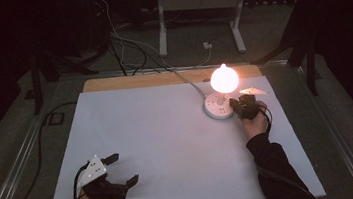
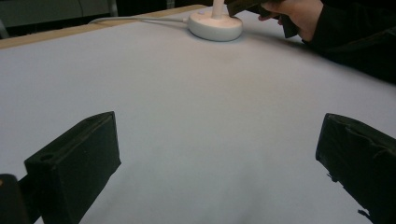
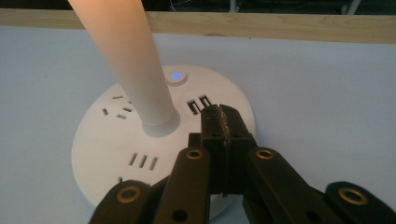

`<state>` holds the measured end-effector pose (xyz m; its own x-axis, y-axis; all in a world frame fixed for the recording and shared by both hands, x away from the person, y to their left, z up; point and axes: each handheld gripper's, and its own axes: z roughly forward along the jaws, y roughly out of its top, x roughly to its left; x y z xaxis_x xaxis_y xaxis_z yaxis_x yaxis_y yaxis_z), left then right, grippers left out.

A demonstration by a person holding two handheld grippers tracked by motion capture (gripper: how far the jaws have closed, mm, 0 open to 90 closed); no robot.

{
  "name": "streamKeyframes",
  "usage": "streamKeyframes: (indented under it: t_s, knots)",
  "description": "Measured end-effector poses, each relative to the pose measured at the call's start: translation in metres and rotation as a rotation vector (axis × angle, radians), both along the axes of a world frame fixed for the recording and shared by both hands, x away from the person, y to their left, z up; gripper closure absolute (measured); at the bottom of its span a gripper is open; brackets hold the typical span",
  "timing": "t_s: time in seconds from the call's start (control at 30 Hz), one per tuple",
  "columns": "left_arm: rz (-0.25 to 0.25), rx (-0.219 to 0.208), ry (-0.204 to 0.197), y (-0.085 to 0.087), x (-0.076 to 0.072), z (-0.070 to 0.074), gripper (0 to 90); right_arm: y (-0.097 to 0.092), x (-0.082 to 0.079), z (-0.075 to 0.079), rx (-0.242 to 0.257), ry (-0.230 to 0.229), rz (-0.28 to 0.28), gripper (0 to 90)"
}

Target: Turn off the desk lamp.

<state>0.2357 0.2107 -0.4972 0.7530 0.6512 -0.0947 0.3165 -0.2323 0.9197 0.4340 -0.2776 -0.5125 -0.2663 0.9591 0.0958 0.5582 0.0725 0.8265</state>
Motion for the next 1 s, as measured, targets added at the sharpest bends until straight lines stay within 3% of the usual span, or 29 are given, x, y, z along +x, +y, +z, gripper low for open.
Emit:
streamKeyframes:
  t_s: [0.6, 0.8, 1.0]
  knots:
    - [0.0, 0.001, 0.002, -0.001, 0.0, 0.0, 0.4, 0.0, 0.0, 0.0, -0.025, -0.011, -0.003, 90.0]
    - [0.002, -0.001, 0.004, 0.0, 0.001, -0.001, 0.4, -0.007, -0.003, 0.016, 0.033, -0.054, -0.014, 90.0]
    - [0.002, -0.004, 0.004, 0.0, 0.0, 0.0, 0.4, -0.006, -0.005, 0.024, 0.044, -0.08, -0.019, 89.9]
